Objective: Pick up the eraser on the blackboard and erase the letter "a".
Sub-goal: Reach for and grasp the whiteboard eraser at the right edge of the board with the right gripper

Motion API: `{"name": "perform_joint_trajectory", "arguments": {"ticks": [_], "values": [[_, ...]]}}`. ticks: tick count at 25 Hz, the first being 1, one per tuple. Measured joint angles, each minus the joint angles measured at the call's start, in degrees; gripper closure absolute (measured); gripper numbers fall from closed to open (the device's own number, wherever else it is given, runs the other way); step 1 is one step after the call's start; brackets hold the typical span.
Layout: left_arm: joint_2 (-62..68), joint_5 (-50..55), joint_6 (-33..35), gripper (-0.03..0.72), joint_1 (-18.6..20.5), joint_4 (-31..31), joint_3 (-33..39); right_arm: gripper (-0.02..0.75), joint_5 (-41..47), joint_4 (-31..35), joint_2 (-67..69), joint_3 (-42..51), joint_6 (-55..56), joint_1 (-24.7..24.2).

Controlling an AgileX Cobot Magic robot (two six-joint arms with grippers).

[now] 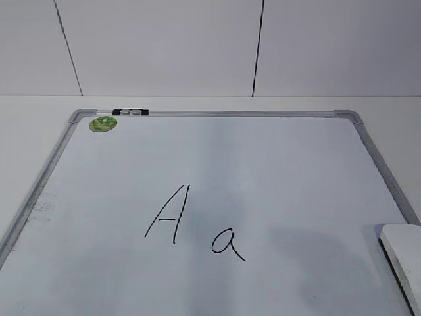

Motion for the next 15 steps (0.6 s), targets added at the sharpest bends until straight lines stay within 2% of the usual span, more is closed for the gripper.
{"name": "perform_joint_trajectory", "arguments": {"ticks": [11, 15], "values": [[0.0, 0.0, 0.0, 0.453, 0.0, 0.0, 0.0, 0.198, -0.12, 0.0, 0.0, 0.0, -0.37, 0.0], [0.0, 0.0, 0.0, 0.453, 0.0, 0.0, 0.0, 0.198, -5.11, 0.95, 0.0, -1.43, -1.36, 0.0]]}}
